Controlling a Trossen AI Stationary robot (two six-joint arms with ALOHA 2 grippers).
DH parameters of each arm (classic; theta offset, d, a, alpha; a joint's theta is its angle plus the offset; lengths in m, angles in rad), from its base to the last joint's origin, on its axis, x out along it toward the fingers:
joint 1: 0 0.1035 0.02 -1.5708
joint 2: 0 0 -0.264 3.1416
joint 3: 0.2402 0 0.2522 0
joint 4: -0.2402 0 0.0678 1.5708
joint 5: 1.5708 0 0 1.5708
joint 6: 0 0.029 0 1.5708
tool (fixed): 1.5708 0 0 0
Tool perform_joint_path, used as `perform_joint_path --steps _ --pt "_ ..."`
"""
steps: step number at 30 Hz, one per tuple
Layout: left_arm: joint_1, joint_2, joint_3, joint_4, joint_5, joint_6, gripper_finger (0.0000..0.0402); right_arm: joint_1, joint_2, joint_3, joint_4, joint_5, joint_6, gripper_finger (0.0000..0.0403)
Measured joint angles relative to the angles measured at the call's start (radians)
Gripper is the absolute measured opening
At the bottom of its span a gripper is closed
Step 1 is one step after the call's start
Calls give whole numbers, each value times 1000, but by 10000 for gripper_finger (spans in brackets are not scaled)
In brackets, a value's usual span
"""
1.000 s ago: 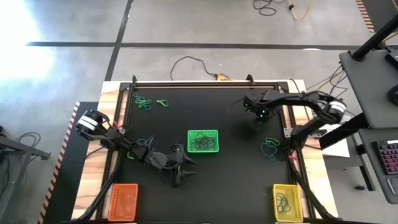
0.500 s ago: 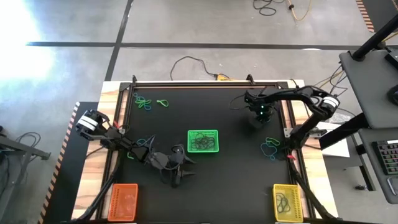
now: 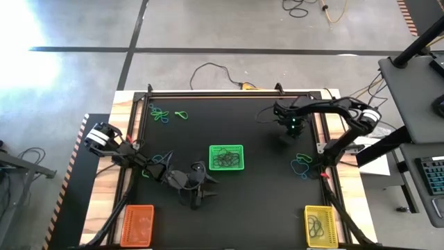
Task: Sort rubber bands into baskets
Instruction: Put the blue rubber band into the yellow basket
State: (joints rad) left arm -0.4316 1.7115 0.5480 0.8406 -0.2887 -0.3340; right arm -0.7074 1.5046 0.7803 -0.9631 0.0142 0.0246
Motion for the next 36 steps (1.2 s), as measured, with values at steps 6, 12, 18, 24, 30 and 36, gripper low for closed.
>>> perform_joint_path --steps 6,12,18,24,30,36 --pt "0 0 0 0 -1 1 209 54 -112 -1 -15 -106 30 9" --pt "0 0 0 0 -1 -7 209 185 -240 0 -19 -223 118 9" --pt "0 0 0 0 -1 -13 209 371 -348 0 -18 -235 203 9" --pt "0 0 0 0 -1 -16 209 541 -384 1 15 -246 334 9" --pt "0 0 0 0 -1 -16 209 740 -379 2 140 -298 451 9" --pt "0 0 0 0 -1 -16 209 973 -348 2 364 -348 641 9"
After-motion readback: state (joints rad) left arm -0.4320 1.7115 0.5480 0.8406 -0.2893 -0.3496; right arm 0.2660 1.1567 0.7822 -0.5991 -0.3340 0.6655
